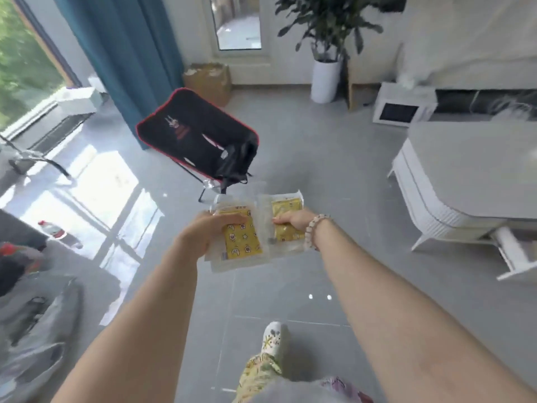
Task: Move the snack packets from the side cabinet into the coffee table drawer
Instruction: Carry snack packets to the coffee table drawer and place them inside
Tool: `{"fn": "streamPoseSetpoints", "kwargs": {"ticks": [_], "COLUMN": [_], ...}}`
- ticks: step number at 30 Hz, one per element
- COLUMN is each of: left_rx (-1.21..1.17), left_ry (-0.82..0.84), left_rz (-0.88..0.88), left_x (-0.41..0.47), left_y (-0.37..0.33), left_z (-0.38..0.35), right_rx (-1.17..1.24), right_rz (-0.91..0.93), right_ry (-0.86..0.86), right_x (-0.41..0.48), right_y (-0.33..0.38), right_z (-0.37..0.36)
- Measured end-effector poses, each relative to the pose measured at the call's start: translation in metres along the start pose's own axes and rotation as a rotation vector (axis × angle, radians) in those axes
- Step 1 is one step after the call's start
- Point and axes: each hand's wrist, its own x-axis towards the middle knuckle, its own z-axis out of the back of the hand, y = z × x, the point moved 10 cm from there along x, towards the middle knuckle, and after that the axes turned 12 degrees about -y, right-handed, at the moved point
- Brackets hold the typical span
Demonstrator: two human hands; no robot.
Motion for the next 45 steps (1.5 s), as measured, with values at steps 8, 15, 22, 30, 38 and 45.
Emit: {"fn": "streamPoseSetpoints", "kwargs": {"ticks": [8,15,22,30,38,45], "left_rx": [0.23,0.393,0.589,0.727,0.749,0.791], "left_ry": [0.343,0.584,0.82,1.056,1.113,1.114], "left_rz": [-0.074,-0.109,-0.149,-0.125,-0.184,-0.162], "left_x": [0.054,0.062,0.016,-0.062,-0.116,-0.148], "left_y": [-0.074,-0.1,-0.075,-0.036,-0.042,-0.043], "left_z": [-0.177,-0.314,-0.438,-0.532,-0.629,-0.719], "right_rx": [0.222,0.426,0.557,0.529,0.475,0.394], "right_rz": [-0.156,-0.301,-0.467,-0.624,-0.643,-0.654], "right_ry": [-0.341,-0.604,-0.834,-0.964,-0.909,-0.876], "right_x": [0.028,0.027,-0.022,-0.071,-0.076,-0.083], "right_y": [-0.035,-0.08,-0.16,-0.233,-0.265,-0.289], "right_z": [0.149,0.242,0.299,0.35,0.425,0.519]}}
